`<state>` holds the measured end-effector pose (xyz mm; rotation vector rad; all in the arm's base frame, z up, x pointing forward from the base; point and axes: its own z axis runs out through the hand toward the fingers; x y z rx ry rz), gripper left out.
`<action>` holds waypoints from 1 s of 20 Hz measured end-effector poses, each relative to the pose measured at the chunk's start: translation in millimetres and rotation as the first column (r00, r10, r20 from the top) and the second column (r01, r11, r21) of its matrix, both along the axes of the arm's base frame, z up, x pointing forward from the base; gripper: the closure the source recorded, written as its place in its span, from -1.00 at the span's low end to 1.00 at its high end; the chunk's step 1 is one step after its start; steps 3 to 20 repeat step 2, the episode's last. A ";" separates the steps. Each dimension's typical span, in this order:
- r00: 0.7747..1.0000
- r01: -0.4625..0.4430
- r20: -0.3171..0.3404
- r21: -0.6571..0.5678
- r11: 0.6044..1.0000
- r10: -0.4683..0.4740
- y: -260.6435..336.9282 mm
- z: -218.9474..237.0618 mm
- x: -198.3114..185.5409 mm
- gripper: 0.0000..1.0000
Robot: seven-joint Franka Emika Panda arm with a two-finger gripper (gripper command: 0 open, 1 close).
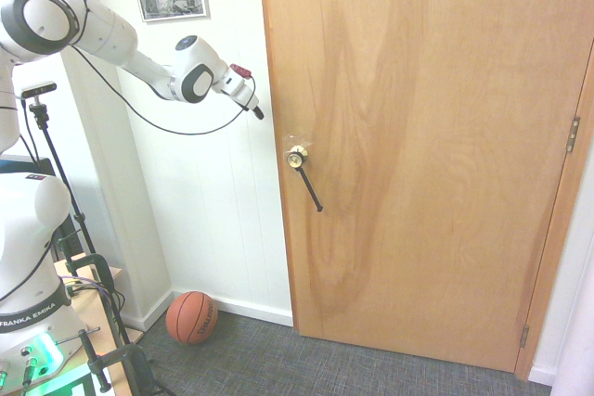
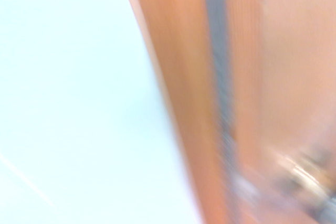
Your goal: Close the door
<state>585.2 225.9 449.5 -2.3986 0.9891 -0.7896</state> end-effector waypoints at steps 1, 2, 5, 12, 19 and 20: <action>0.999 0.019 -0.046 -0.039 0.999 -0.021 -24.3 -5.8 -7.1 -1.00; 0.995 0.039 -0.088 -0.084 0.996 -0.047 -54.4 -15.6 -14.0 -1.00; 0.995 0.039 -0.088 -0.084 0.996 -0.047 -54.4 -15.6 -14.0 -1.00; 0.995 0.039 -0.088 -0.084 0.996 -0.047 -54.4 -15.6 -14.0 -1.00; 0.995 0.039 -0.088 -0.084 0.996 -0.047 -54.4 -15.6 -14.0 -1.00; 0.995 0.039 -0.088 -0.084 0.996 -0.047 -54.4 -15.6 -14.0 -1.00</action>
